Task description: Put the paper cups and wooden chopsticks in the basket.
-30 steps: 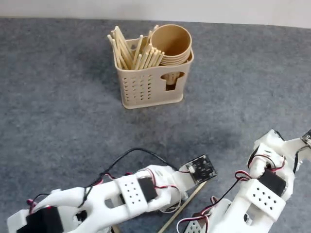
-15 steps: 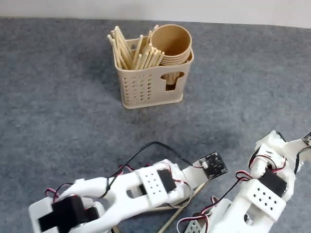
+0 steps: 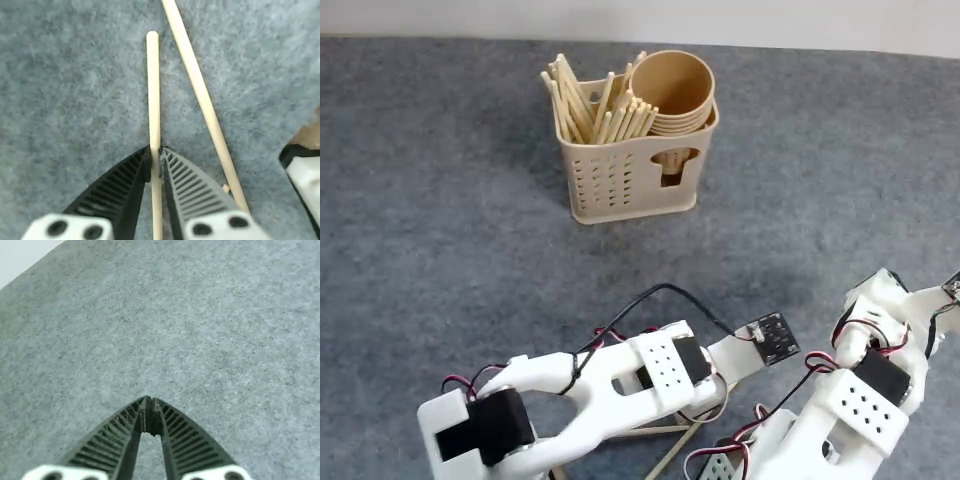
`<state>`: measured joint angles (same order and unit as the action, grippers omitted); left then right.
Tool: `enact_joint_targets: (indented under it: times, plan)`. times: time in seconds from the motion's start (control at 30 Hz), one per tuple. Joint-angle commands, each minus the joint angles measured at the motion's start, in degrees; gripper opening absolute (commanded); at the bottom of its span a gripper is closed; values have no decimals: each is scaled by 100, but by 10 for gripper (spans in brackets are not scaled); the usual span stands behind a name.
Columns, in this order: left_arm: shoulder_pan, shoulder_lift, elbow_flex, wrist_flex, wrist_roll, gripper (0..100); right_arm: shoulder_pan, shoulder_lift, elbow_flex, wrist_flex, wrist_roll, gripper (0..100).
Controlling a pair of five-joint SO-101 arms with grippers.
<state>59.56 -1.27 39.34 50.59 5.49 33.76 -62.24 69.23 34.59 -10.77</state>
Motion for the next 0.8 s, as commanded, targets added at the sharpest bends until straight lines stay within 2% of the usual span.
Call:
enact_joint_targets:
  times: [0.0,0.2,0.33,0.77]
  plan:
    - [-163,-22,-242,44,18,7,22,-119,-101,-119,26,10]
    - [-866,-31,-268,70,18,7,13,-119,-92,-119,26,10]
    - [-954,-224,-409,484,18,6,13,-119,-92,-119,26,10]
    - [-1771,-2431,215,633,9,6,-4,-119,-84,-119,35,10]
